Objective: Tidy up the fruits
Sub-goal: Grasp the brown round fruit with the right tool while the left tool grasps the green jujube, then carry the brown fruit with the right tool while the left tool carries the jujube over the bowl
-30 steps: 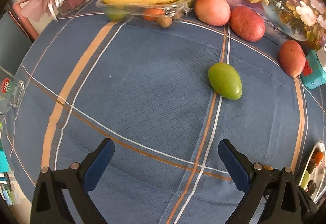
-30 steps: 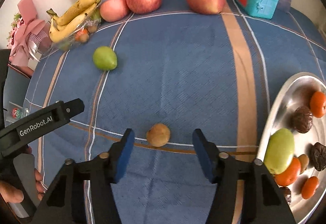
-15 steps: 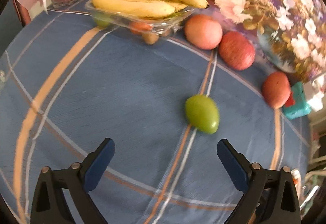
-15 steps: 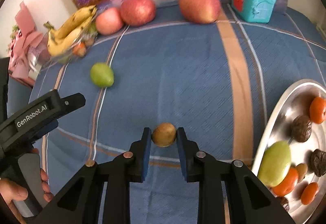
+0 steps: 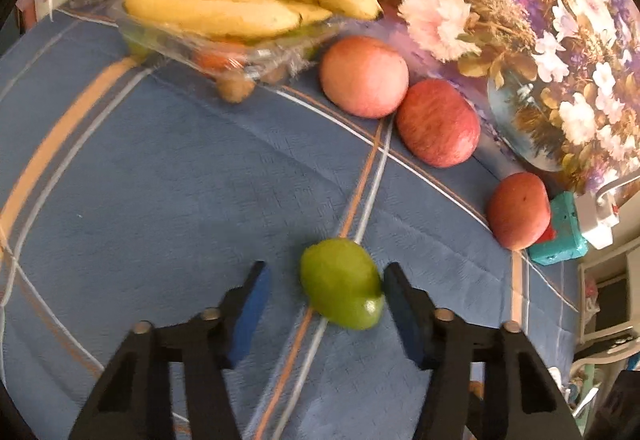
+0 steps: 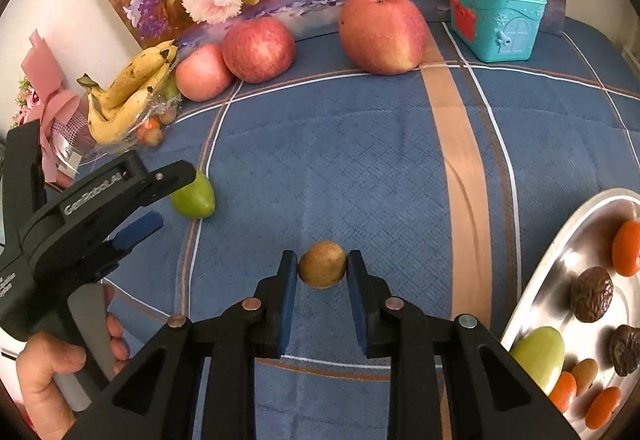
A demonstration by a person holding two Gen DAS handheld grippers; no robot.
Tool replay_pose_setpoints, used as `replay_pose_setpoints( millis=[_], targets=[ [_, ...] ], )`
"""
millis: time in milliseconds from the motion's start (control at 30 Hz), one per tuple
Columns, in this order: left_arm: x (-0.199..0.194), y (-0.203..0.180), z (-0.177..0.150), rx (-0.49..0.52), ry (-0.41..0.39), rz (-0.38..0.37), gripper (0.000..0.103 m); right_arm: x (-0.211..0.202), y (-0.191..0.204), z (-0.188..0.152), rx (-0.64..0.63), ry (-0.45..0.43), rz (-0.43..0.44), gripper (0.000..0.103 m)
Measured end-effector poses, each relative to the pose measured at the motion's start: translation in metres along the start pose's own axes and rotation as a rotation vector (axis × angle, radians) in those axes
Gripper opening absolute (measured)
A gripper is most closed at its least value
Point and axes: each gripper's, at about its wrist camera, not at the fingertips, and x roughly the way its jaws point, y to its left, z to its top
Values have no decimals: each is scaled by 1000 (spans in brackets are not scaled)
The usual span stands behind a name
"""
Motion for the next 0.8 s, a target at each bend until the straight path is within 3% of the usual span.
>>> replay_pose_setpoints(
  millis=[33, 200, 400, 533, 667, 800],
  targets=[
    [1, -2, 1, -6, 5, -18, 44, 1, 0, 0, 1, 1, 0, 26],
    [-4, -13, -3, 35, 10, 39, 44, 1, -7, -1, 27, 0, 3, 26],
    [-23, -6, -21, -29, 67, 60, 44, -13, -10, -8, 53, -11, 24, 26],
    [-40, -11, -39, -51, 91, 12, 44, -28, -11, -22, 56, -15, 26, 26],
    [-57, -33, -61, 11, 85, 4, 44, -47, -13, -38, 37, -28, -15, 26],
    [-70, -59, -85, 62, 100, -60, 44, -67, -20, -52, 31, -51, -25, 26]
  ],
)
